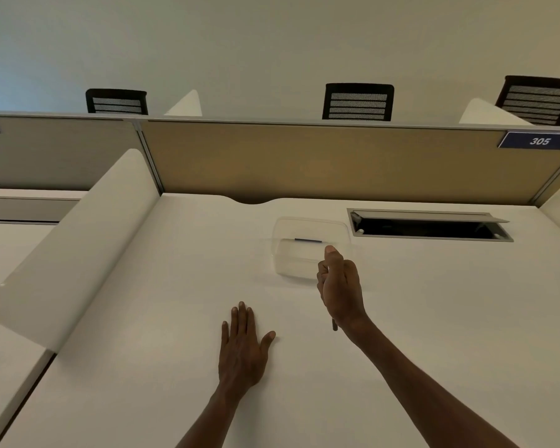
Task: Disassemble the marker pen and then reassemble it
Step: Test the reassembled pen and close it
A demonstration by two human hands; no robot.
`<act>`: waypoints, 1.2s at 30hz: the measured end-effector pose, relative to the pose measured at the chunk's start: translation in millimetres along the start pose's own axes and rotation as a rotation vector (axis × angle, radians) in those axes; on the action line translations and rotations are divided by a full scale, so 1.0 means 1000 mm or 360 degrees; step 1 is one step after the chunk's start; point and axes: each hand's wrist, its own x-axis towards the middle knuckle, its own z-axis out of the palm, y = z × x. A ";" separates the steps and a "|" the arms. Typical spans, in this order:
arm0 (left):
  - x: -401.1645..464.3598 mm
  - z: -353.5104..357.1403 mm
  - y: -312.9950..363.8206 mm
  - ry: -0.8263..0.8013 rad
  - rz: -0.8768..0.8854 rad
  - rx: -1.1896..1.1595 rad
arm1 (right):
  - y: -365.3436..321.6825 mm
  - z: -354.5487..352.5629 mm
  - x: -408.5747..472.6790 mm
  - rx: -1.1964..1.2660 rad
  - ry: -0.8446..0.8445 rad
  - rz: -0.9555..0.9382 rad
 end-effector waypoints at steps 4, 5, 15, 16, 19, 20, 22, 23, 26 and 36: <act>0.000 0.000 0.001 0.0010 -0.0006 -0.0013 | 0.002 0.001 -0.001 -0.0068 0.0021 -0.0040; 0.000 -0.001 0.001 0.0009 -0.0007 -0.0013 | 0.003 0.001 -0.001 -0.0075 0.0022 -0.0050; 0.000 -0.001 0.001 0.0024 -0.0007 -0.0031 | 0.007 0.003 0.000 -0.0062 0.0042 -0.0030; 0.000 -0.001 0.001 0.0022 -0.0010 -0.0031 | 0.007 0.003 0.000 -0.0044 0.0039 -0.0019; 0.000 0.000 0.001 0.0015 -0.0020 -0.0015 | 0.009 0.001 0.001 0.0067 0.0055 0.0102; 0.001 0.000 0.001 0.0011 -0.0023 -0.0010 | 0.009 0.000 0.001 0.0084 0.0060 0.0143; 0.000 -0.001 0.002 0.0009 -0.0018 -0.0002 | 0.008 -0.002 0.001 0.0034 0.0059 0.0156; 0.000 -0.001 0.002 0.0009 -0.0014 -0.0004 | 0.007 -0.002 0.001 0.0018 0.0050 0.0149; 0.000 -0.001 0.001 0.0007 -0.0016 -0.0015 | 0.005 -0.002 0.001 0.0080 0.0047 0.0156; 0.000 0.000 0.000 0.0010 -0.0011 -0.0008 | 0.010 -0.001 0.000 0.0075 0.0022 0.0133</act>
